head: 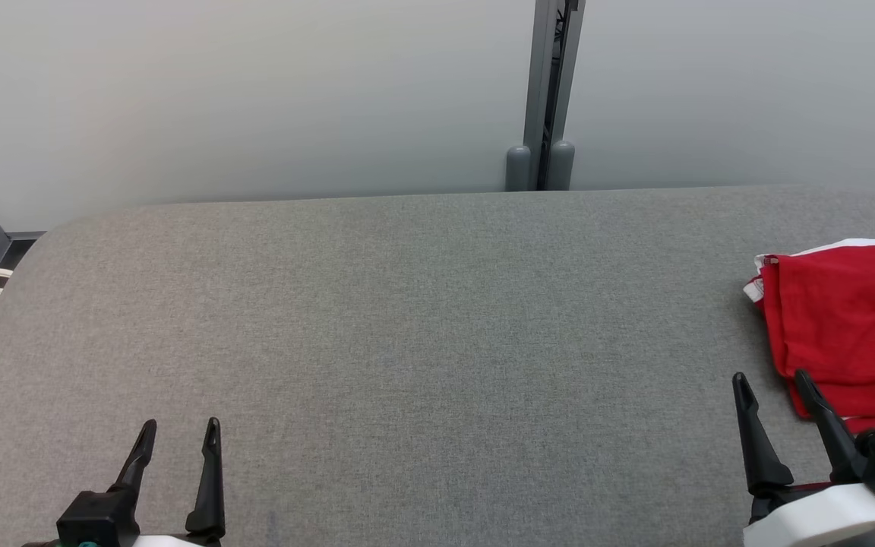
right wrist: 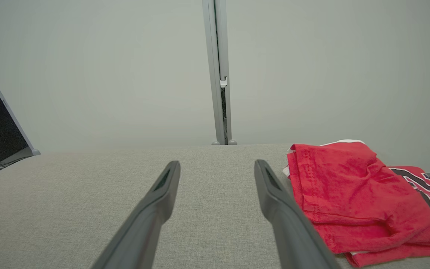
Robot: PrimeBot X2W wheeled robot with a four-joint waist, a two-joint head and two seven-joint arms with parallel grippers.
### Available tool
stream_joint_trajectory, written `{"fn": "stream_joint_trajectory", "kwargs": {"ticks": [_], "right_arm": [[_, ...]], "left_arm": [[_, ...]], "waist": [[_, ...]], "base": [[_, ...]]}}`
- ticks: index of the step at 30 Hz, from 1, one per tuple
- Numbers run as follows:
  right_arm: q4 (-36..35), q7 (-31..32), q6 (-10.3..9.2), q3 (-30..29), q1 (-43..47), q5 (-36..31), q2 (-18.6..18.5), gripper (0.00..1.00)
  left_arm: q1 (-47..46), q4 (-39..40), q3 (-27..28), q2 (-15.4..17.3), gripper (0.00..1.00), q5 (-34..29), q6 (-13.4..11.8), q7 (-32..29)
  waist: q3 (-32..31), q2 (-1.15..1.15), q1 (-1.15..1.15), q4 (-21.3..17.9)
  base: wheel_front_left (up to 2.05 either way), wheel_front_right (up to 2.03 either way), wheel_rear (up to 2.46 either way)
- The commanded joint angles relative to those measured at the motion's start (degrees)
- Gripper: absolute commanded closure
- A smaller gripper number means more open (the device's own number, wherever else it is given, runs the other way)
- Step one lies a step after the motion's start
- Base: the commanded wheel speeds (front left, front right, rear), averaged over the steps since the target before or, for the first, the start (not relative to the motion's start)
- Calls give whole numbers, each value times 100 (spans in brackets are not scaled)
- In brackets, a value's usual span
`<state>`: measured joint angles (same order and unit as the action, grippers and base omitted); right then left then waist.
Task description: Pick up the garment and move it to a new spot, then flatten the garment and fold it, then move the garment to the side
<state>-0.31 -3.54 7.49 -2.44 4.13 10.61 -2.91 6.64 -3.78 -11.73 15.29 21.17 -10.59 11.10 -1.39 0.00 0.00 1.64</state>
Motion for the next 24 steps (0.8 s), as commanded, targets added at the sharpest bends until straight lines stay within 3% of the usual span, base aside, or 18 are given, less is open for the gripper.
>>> {"fn": "stream_joint_trajectory", "kwargs": {"ticks": [1, 10, 11, 15, 24], "right_arm": [[-23, 25, 1, -8, 60, 41, -11, 0], [-40, 48, 1, -7, 78, 86, -11, 0], [3, 46, 0, 4, 17, 49, 3, 100], [193, 56, 0, 26, 85, 142, 63, 100], [324, 151, 0, -8, -43, 1049, 42, 100]], "left_arm": [[-68, 11, 2, 38, 0, 17, 9, -17], [-103, -37, -27, 53, 0, 61, -5, -4], [-2, -48, -30, 9, 100, 33, 3, -27], [81, -208, -65, -116, 100, 117, 20, -64], [-70, -284, 122, -219, 100, 915, 210, -232]], "waist": [[2, 0, 0, 7], [10, 0, 0, 27], [10, 0, 0, 27], [11, 0, 0, 26], [21, 0, 0, 14]], "base": [[0, 0, 0], [0, 0, 0], [0, 0, 0], [0, 0, 0], [0, 0, 0]]}}
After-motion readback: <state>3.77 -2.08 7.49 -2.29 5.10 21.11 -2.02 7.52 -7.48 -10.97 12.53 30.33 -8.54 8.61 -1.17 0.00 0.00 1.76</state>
